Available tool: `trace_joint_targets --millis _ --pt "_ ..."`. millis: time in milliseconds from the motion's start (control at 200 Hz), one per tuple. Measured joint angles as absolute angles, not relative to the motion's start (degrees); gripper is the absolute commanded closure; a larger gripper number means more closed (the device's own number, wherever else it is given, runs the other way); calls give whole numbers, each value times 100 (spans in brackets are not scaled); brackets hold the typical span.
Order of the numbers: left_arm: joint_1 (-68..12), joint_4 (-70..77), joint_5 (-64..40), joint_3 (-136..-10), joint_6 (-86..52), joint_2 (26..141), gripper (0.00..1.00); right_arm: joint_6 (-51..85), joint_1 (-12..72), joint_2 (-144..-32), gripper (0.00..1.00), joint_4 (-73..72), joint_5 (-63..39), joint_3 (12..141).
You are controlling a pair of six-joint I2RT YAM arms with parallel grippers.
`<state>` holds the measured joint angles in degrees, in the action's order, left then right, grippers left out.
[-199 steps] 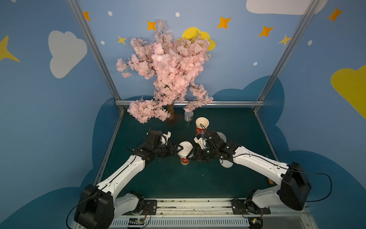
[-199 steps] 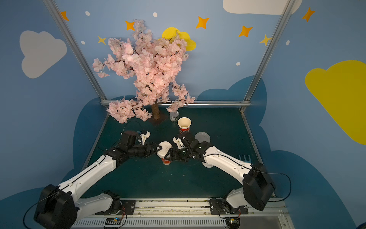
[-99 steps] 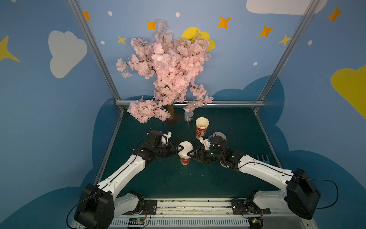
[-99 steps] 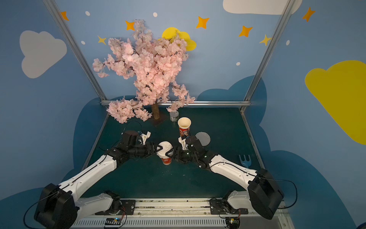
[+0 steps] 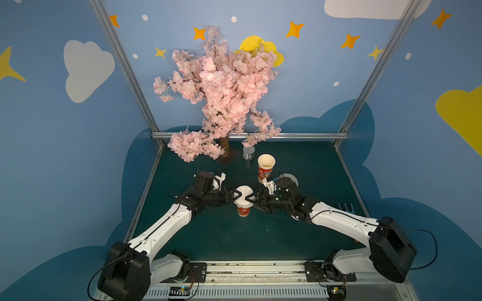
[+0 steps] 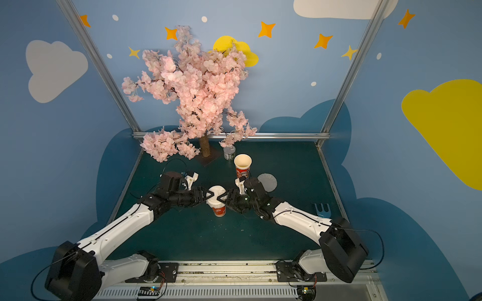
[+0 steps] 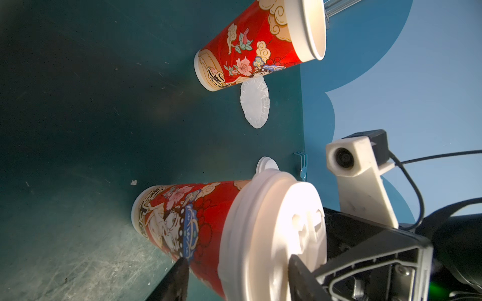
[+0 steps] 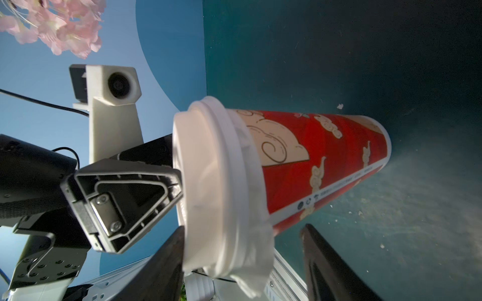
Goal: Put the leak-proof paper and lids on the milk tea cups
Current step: Secure the cup lid on the cup.
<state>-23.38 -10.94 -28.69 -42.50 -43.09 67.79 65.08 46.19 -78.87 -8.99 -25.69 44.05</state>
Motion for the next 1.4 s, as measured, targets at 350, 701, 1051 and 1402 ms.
trace_joint_targets --millis 350,701,1051,1402 --pt "-2342 -1096 -2858 -4230 -4309 6779 40 6114 4567 -8049 32 -1007 -2803 4447" --pt "-2342 -993 -2862 -4187 -4307 6794 40 5714 4449 -8110 32 -1000 -2915 4458" --pt "-2342 -952 -2864 -4187 -4307 6831 40 5492 4357 -8152 31 -991 -2976 4458" --pt "-2342 -954 -2875 -4187 -4305 6831 40 5122 4160 -7972 23 108 -3068 4886"
